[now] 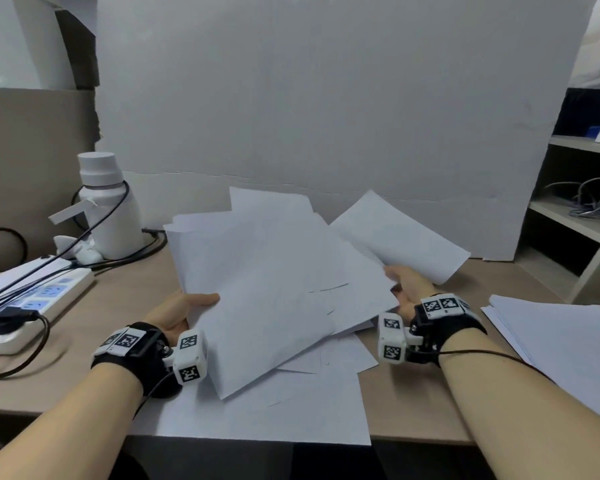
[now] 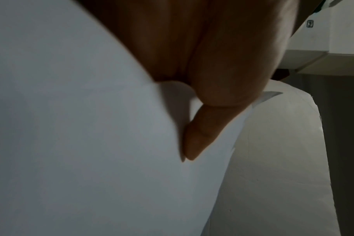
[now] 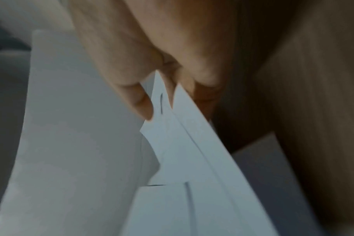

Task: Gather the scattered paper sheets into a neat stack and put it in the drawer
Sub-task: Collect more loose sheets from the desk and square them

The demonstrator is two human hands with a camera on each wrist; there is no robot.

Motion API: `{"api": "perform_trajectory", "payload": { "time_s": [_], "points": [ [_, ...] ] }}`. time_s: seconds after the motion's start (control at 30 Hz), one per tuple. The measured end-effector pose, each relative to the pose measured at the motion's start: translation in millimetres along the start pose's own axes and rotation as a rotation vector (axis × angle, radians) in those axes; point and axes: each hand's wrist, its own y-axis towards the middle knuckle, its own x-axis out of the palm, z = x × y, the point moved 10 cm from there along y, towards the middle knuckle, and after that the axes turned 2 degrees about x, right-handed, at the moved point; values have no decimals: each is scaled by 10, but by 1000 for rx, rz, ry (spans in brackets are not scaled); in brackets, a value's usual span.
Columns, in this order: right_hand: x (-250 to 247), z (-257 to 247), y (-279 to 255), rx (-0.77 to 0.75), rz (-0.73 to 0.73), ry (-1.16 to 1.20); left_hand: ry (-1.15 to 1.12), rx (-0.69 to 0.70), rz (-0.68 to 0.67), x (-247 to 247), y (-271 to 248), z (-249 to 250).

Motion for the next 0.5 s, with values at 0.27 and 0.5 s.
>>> {"api": "perform_trajectory", "payload": {
  "time_s": [0.27,0.5],
  "points": [
    [566,139,-98,-104,-249,-628,-108,42,34,16,128,12],
    [902,347,-145,-138,-390,-856,75,-8,51,81,183,12]
  ]
}}
